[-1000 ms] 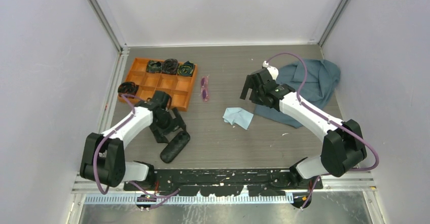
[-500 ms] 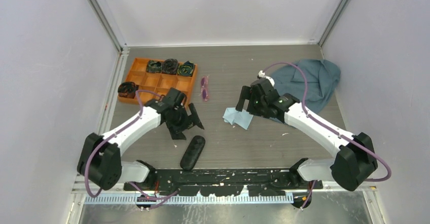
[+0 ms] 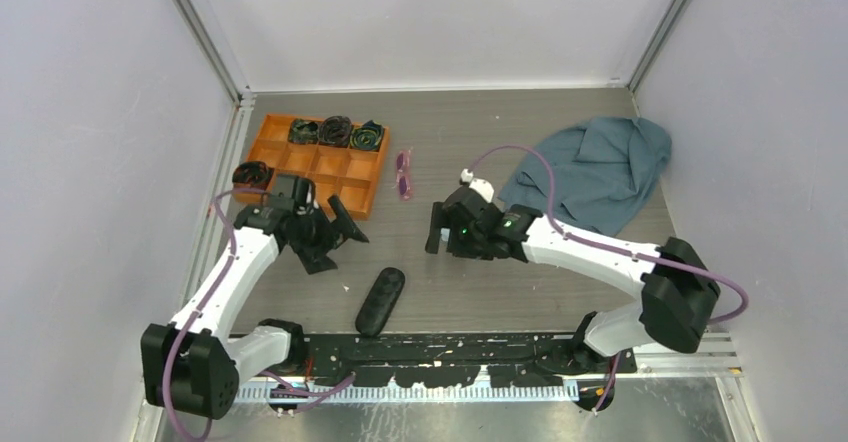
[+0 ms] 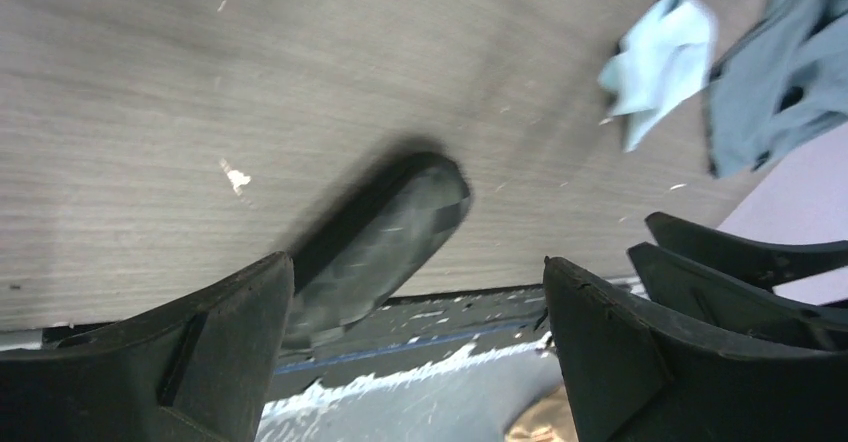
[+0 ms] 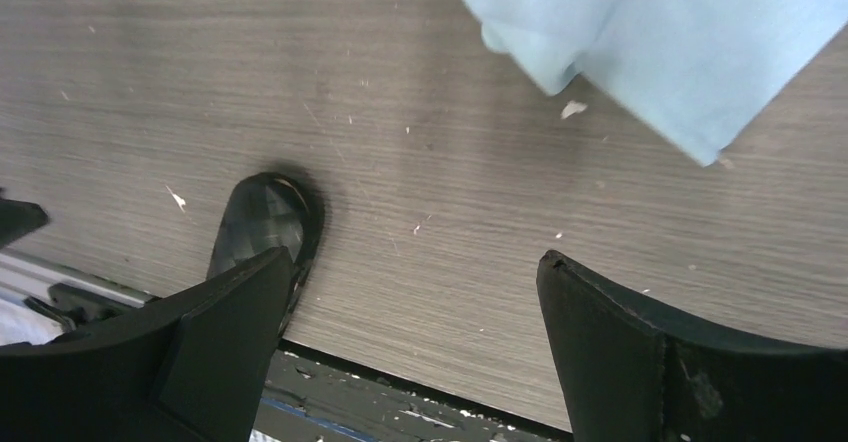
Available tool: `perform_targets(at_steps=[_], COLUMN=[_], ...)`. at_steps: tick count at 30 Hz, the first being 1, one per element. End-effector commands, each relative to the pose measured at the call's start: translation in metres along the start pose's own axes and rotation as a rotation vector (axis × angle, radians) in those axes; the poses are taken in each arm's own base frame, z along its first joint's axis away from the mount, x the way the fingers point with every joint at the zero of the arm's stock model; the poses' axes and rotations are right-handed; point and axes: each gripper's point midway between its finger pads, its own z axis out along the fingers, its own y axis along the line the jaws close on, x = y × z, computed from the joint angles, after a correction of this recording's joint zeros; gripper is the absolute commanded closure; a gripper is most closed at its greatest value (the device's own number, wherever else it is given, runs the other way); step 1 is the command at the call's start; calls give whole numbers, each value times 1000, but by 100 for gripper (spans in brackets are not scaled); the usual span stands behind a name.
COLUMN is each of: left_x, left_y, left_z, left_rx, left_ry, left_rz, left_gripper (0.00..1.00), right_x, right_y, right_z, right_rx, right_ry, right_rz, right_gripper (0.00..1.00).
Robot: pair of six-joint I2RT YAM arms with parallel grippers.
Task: Organize the sunglasses
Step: Move the sunglasses case at the center of the board.
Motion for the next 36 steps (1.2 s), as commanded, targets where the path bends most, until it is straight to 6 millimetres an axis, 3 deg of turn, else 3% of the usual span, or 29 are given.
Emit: perform_targets(at_steps=[1,5,10,15,18,22,25,28,31,36], left_x=[47,76,94,112,117,116,112,98,82,58], left_y=[30,42,38,18,-8,-62,-88,-96,-95,-83], left_z=[28,43,46,72,93,118,135,143,138,104], left_rx=[-15,-2,16,58,111,193,225,211,198,153], left_ry=[171,211,207,255,252,280,307,291,267,191], left_rz=[-84,-139,-102,-126,-111,-53,-16,32,48,117], left_gripper=[5,6,8,11,11,11,10,10,10,9], right_x=[-1,2,0,6,8,0,-4,-6,-11,-21], right_y=[20,2,-11,1,-5,-19,-21,-20,-25,-29], right_z=[6,5,-5,-4,-7,-18,-23,-26,-30,-31], right_rx=[9,66,82,-27,-17,27,31,17,19,16], right_ry=[-49,-68,-102,-59,-60,-105,-124,-125,-151,-205], right_rz=[74,84,104,198,205,174,115,19,-74,-254], right_gripper=[1,1,0,0,0,0,0,0,0,0])
